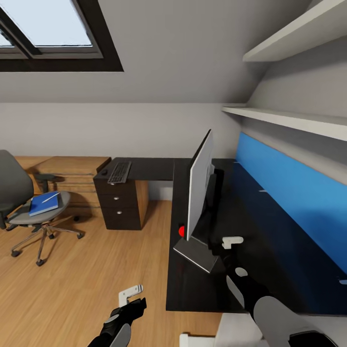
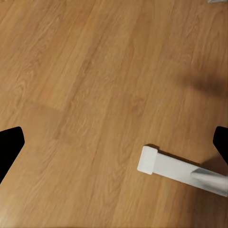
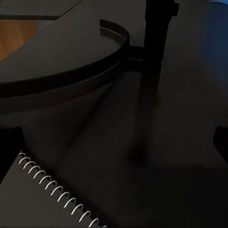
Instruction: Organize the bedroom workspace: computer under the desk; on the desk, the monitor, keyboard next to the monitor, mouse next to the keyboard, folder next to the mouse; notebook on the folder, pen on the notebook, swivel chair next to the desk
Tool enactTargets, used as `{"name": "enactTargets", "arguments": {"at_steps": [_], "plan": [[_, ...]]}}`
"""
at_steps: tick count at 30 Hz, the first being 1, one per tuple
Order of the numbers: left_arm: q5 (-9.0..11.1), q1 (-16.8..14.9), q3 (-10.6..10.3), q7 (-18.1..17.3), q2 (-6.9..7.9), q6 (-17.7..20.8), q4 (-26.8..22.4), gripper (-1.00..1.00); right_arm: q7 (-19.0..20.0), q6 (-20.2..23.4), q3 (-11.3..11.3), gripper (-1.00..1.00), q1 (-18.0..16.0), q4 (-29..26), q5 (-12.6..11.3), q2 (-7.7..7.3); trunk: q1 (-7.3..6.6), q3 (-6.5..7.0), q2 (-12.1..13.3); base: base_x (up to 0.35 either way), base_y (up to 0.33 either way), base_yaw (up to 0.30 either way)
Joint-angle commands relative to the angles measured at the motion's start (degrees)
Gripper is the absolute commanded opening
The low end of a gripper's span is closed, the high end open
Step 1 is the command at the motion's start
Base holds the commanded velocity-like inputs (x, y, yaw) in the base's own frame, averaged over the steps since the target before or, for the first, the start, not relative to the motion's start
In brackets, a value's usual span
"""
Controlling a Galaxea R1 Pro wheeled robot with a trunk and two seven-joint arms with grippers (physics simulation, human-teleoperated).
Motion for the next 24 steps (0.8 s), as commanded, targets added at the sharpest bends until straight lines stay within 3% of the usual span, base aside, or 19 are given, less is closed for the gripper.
{"name": "enactTargets", "arguments": {"at_steps": [1,8,18,24], "plan": [[0.35,-0.04,-0.13,0.41,0.03,0.14,-0.09,1.00,-0.22,-0.18,0.50,1.00,-0.06,0.06,-0.46,-0.04,0.01,-0.06,-0.03,0.081,0.000,0.000],[0.33,-0.04,-0.13,0.36,0.03,0.14,-0.09,1.00,-0.13,0.07,0.69,1.00,-0.06,0.12,-0.42,0.01,0.01,-0.06,-0.03,0.036,0.000,0.000],[0.29,-0.04,-0.07,0.35,0.03,0.14,-0.09,1.00,0.03,3.86,0.94,1.00,-0.09,0.15,-0.35,0.04,0.01,-0.06,-0.03,0.005,0.000,0.000],[0.29,-0.04,-0.05,0.35,0.03,0.14,-0.09,1.00,0.17,5.17,2.59,1.00,-0.08,0.15,-0.37,0.04,0.01,-0.06,-0.03,0.000,0.000,0.000]]}}
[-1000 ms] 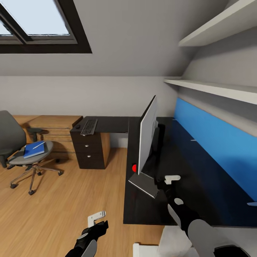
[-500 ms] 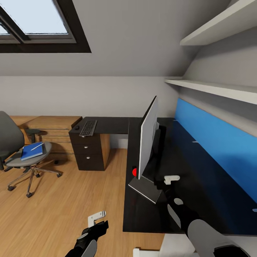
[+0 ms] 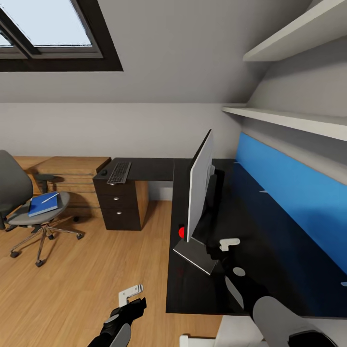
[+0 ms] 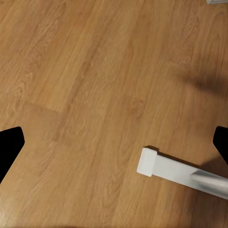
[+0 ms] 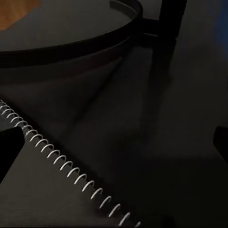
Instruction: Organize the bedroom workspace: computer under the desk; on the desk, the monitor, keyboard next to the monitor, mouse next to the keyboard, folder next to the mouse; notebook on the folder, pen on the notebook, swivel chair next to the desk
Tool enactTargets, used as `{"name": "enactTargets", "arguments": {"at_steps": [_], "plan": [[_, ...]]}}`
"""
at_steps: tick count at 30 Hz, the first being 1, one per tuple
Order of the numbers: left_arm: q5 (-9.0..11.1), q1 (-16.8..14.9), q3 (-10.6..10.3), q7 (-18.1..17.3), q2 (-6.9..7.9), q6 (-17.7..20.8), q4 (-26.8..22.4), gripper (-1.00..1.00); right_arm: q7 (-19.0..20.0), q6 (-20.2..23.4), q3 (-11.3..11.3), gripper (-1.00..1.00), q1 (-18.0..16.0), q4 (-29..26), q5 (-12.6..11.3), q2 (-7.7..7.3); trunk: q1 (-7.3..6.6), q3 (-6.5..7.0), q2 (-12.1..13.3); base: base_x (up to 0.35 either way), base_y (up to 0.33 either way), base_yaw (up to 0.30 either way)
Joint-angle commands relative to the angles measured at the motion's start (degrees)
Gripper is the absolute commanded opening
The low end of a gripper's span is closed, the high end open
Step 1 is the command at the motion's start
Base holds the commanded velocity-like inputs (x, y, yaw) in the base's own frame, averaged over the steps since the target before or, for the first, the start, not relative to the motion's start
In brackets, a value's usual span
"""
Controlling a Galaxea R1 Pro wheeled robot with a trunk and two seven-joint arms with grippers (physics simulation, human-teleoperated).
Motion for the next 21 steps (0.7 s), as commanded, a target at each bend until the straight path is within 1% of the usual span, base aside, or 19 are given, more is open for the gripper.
{"name": "enactTargets", "arguments": {"at_steps": [1,2,5,11,21], "plan": [[0.37,-0.04,-0.13,0.42,0.03,0.14,-0.09,1.00,-0.19,-0.12,0.94,1.00,-0.04,0.06,-0.48,-0.04,0.00,-0.06,-0.04,0.000,0.000,0.000],[0.38,-0.04,-0.12,0.42,0.03,0.14,-0.09,1.00,-0.17,0.02,1.99,1.00,-0.06,0.06,-0.49,-0.04,0.00,-0.06,-0.04,0.000,0.000,0.000],[0.41,-0.04,-0.12,0.42,0.03,0.14,-0.09,1.00,-0.06,0.15,3.63,1.00,-0.07,0.06,-0.51,-0.04,0.00,-0.06,-0.04,0.000,0.000,0.000],[0.43,-0.04,-0.12,0.42,0.03,0.14,-0.09,1.00,0.25,0.31,6.22,1.00,-0.06,0.06,-0.56,-0.04,0.00,-0.06,-0.04,0.000,0.000,0.000],[0.44,-0.04,-0.12,0.42,0.03,0.14,-0.09,1.00,0.32,0.31,6.79,1.00,-0.05,0.06,-0.53,0.09,0.00,-0.06,-0.04,0.000,0.000,0.000]]}}
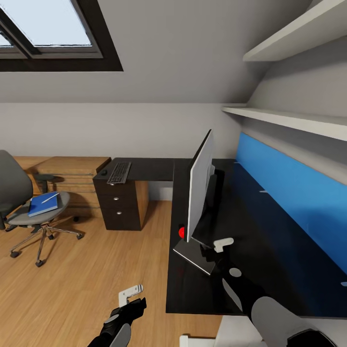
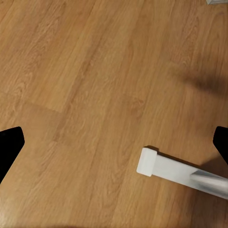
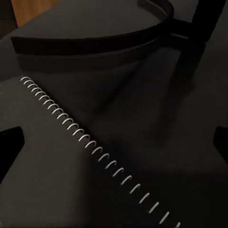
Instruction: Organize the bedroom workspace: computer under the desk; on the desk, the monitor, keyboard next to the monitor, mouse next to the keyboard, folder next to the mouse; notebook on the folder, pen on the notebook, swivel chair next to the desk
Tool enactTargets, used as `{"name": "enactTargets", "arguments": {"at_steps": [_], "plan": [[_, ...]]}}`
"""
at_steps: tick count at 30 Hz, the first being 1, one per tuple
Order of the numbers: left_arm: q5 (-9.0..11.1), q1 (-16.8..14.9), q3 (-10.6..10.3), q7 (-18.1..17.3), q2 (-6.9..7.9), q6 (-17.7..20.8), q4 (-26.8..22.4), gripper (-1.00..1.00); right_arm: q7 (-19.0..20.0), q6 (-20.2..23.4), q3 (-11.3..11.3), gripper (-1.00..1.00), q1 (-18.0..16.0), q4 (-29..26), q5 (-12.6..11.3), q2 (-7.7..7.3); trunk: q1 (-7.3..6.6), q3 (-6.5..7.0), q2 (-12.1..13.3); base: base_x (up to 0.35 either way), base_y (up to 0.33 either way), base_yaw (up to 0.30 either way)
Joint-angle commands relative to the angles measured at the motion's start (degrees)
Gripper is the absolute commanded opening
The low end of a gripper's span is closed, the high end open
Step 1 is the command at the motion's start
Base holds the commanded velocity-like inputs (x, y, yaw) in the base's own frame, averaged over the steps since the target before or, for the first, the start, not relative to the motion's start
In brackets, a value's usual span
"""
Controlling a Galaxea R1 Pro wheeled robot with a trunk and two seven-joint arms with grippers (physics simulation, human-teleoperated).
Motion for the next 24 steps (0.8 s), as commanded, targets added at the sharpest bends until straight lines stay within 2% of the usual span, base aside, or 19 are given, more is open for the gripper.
{"name": "enactTargets", "arguments": {"at_steps": [1,8,15,19,24], "plan": [[0.35,-0.04,-0.14,0.42,0.03,0.14,-0.09,1.00,-0.12,-0.23,0.42,1.00,-0.07,0.07,-0.47,0.01,0.00,-0.06,-0.04,0.000,0.000,0.000],[0.35,-0.04,-0.17,0.42,0.03,0.14,-0.09,1.00,0.40,-0.27,0.61,1.00,-0.09,0.07,-0.45,0.45,0.00,-0.06,-0.04,0.000,0.000,0.000],[0.35,-0.04,-0.13,0.42,0.03,0.14,-0.09,1.00,0.48,-0.21,2.83,1.00,-0.08,0.07,-0.45,0.61,0.00,-0.06,-0.04,0.000,0.000,0.000],[0.35,-0.04,-0.13,0.42,0.03,0.14,-0.09,1.00,0.46,-0.19,3.31,1.00,-0.09,0.07,-0.41,0.89,0.00,-0.06,-0.04,0.000,0.000,0.000],[0.35,-0.04,-0.13,0.42,0.03,0.14,-0.09,1.00,0.45,-0.18,3.55,1.00,-0.09,0.07,-0.38,1.03,1.10,-0.96,-2.04,0.000,0.000,0.000]]}}
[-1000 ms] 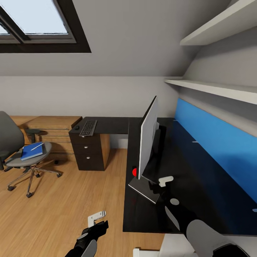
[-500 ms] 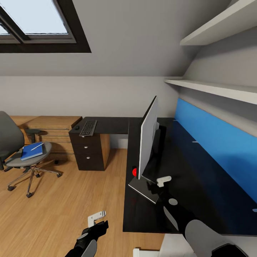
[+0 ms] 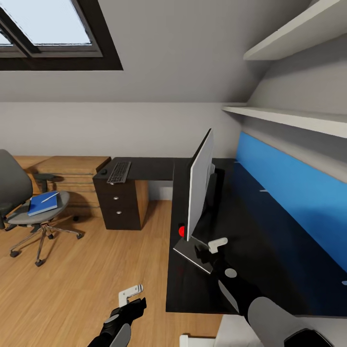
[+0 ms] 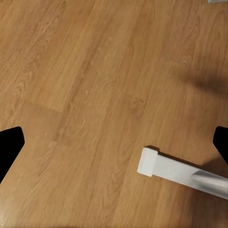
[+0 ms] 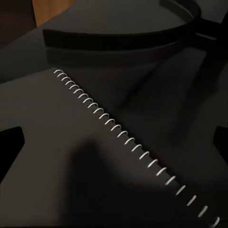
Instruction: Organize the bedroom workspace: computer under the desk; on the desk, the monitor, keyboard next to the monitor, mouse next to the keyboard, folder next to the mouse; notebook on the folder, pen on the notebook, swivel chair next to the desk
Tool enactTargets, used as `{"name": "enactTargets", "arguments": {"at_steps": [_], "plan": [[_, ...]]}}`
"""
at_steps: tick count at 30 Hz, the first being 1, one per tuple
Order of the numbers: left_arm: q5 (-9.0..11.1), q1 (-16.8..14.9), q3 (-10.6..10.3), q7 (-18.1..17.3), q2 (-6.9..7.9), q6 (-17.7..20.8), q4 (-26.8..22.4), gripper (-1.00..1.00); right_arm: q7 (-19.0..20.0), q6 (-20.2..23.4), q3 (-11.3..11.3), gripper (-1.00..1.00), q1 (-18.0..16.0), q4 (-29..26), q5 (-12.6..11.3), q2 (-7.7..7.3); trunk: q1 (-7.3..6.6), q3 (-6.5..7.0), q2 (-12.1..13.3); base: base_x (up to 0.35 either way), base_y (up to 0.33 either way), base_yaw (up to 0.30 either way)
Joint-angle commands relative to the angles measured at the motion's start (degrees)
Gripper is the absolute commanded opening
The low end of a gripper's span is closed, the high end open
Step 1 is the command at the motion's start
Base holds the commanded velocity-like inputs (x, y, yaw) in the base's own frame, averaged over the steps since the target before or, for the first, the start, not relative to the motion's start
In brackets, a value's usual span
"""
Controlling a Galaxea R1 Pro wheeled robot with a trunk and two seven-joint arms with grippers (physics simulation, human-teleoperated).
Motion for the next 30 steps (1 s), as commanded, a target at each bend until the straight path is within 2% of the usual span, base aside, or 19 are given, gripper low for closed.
{"name": "enactTargets", "arguments": {"at_steps": [1,18,21,27,30], "plan": [[0.35,-0.04,-0.13,0.42,0.03,0.14,-0.09,1.00,-0.10,-0.23,0.39,1.00,-0.07,0.07,-0.46,-0.02,0.23,-0.24,-0.45,0.000,0.000,0.000],[0.35,-0.04,-0.13,0.51,0.03,0.14,-0.09,1.00,-0.10,-0.15,0.45,1.00,-0.08,0.07,-0.46,0.01,3.96,-3.30,-7.27,0.000,0.000,0.000],[0.35,-0.04,-0.13,0.51,0.03,0.14,-0.09,1.00,-0.10,-0.14,0.45,1.00,-0.05,0.07,-0.46,0.01,3.96,-3.30,-7.27,0.000,0.000,0.000],[0.35,-0.04,-0.13,0.51,0.03,0.14,-0.09,1.00,-0.17,-0.10,0.45,1.00,-0.06,0.07,-0.46,0.01,5.28,-4.37,-9.68,0.000,0.000,0.000],[0.35,-0.04,-0.13,0.55,0.03,0.14,-0.09,1.00,-0.18,-0.07,0.45,1.00,-0.07,0.07,-0.45,0.01,5.28,-4.37,-9.68,0.000,0.000,0.000]]}}
